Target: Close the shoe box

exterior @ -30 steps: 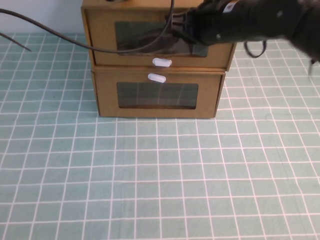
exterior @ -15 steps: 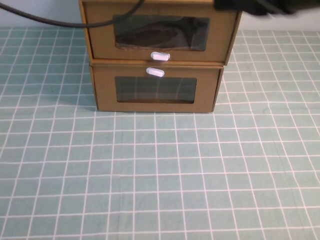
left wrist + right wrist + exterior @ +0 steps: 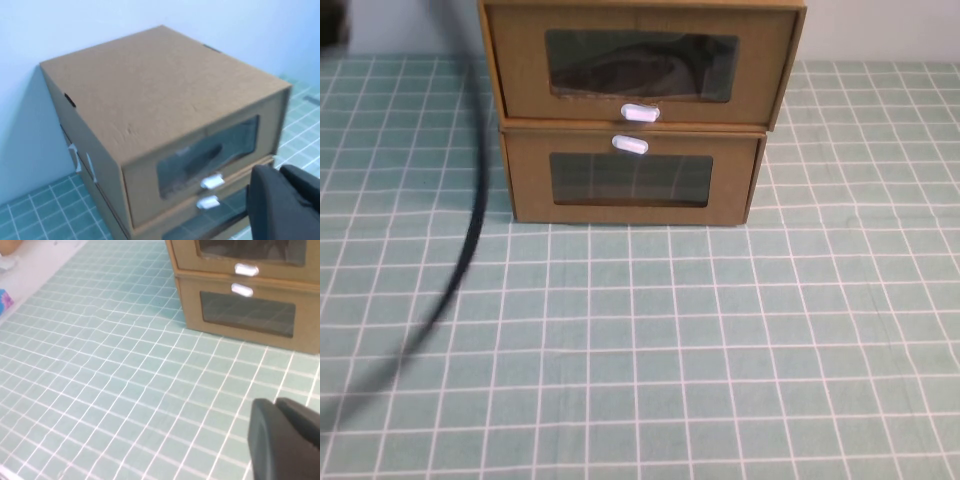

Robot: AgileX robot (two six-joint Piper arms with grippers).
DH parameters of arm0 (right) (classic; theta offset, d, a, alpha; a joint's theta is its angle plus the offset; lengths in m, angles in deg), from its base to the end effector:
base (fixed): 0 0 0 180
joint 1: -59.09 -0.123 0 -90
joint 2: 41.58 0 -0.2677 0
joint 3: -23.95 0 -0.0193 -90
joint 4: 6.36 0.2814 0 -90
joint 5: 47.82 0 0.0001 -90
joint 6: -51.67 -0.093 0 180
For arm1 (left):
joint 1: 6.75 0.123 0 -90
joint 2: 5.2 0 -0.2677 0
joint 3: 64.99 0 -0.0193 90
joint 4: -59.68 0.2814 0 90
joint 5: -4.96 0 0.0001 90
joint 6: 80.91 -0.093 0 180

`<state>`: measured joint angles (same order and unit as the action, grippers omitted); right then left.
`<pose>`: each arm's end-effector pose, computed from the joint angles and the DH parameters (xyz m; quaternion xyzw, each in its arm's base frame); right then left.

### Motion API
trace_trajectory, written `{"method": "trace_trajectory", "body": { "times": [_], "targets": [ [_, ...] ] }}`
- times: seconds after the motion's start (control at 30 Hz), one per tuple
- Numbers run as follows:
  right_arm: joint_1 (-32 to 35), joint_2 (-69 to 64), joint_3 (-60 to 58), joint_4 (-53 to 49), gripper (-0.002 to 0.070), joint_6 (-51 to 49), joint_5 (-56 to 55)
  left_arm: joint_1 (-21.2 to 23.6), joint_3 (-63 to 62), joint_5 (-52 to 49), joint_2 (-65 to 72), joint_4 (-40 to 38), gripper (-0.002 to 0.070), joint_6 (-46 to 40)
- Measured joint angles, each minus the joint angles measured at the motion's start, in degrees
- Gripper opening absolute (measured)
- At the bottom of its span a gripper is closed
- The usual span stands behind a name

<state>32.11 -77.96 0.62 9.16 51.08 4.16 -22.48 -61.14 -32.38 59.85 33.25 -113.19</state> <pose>0.0827 0.0641 0.4082 -0.1783 0.8004 0.2634 0.5082 0.2144 -0.0865 0.4644 0.2600 0.7367 -0.1336 0.6098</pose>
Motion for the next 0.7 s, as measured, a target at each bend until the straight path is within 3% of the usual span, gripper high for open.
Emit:
{"method": "trace_trajectory", "body": {
  "times": [0.3, 0.53, 0.7],
  "targets": [
    [0.0, 17.7, -16.2, 1.1, -0.0011, -1.3, -5.0, 0.0, 37.0, 19.4, -31.9, -4.2, -0.0005, -1.1],
    [0.0, 19.3, -28.2, 2.7, -0.0011, -1.3, -21.2, 0.0, 54.2, 24.2, -53.7, -4.4, -0.0005, -2.6],
    [0.0, 18.0, -36.1, 2.9, -0.0011, -1.3, -34.4, 0.0, 63.2, 29.8, -57.4, -4.4, -0.0005, -2.9]
  ]
}}
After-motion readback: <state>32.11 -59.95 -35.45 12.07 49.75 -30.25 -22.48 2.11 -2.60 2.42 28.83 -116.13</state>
